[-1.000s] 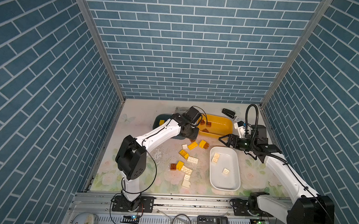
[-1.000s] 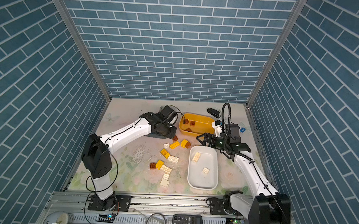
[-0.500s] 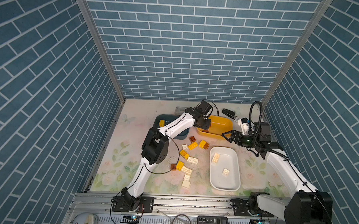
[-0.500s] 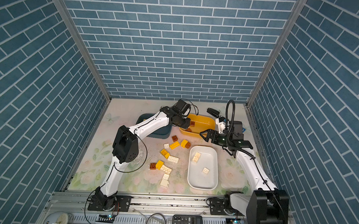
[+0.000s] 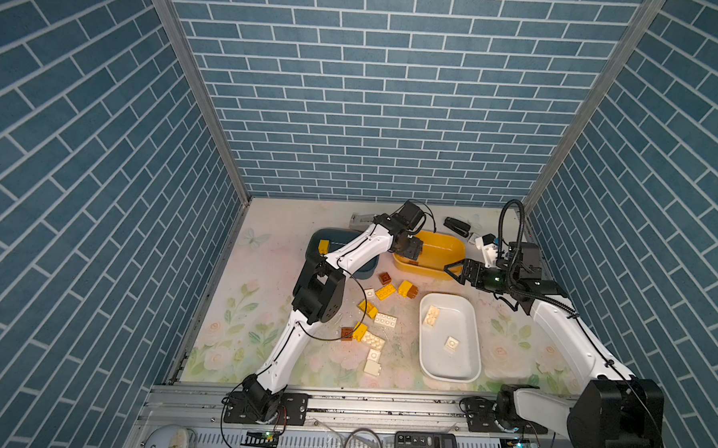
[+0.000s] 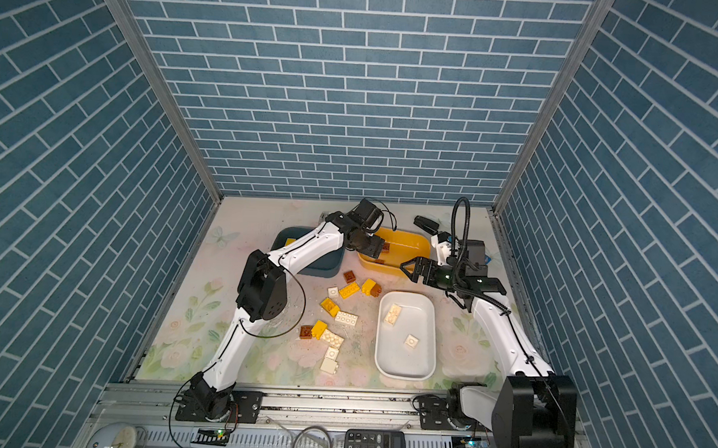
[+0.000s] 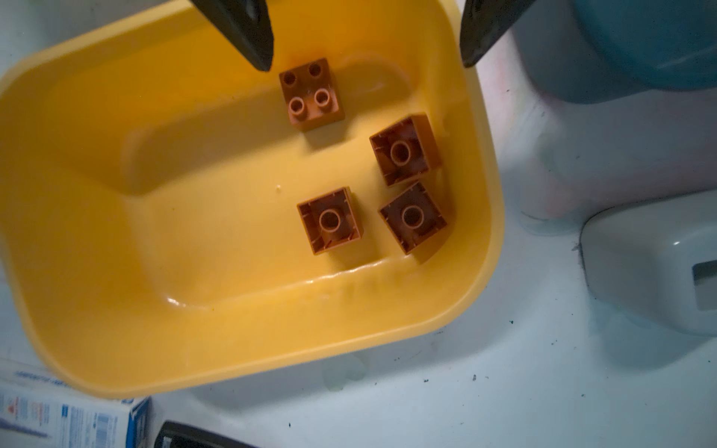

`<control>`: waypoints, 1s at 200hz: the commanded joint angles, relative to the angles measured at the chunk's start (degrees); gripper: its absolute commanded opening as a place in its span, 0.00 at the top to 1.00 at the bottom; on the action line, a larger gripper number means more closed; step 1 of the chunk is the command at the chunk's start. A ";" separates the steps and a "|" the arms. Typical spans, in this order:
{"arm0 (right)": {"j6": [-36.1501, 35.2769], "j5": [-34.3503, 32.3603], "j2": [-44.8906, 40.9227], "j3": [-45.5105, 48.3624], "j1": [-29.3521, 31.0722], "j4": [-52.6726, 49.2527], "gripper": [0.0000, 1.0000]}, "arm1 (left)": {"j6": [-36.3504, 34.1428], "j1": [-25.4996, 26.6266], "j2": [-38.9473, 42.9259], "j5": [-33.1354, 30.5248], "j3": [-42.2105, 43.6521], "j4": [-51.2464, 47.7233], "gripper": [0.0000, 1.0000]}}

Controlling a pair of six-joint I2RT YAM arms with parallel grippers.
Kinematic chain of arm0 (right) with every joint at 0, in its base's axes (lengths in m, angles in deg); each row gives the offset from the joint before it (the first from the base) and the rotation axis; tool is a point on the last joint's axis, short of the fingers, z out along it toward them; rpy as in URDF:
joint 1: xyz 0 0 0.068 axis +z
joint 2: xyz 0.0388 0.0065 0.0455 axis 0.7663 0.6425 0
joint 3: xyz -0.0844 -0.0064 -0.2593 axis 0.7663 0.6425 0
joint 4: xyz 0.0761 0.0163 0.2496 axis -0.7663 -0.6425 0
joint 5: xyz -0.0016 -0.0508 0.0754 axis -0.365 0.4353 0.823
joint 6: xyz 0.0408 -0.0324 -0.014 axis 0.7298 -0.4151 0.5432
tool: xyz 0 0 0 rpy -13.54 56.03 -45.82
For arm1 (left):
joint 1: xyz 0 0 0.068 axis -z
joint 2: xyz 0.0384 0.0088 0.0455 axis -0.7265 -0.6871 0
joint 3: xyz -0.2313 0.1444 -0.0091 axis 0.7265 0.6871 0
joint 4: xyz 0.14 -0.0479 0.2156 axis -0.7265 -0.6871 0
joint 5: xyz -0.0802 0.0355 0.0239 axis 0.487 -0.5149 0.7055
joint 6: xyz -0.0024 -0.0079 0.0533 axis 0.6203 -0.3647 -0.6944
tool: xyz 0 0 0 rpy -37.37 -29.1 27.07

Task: Sort the legos into containers by color
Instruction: 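Carry the brown brick with the left gripper into the yellow bin and release, then lower the left gripper onto the pile and grasp a brown brick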

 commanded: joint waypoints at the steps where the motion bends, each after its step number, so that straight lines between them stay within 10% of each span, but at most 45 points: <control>1: -2.05 1.23 0.44 -1.29 -0.26 -1.56 0.01 | -1.21 -0.24 8.67 -0.43 6.12 -2.43 0.17; 116: -0.49 5.10 -0.43 2.53 1.09 -0.97 0.02 | 12.68 1.26 48.71 -0.72 55.12 -8.74 0.22; 200: 1.37 4.19 -0.21 4.23 4.81 0.94 0.02 | 25.48 0.29 50.10 3.17 71.08 3.28 0.31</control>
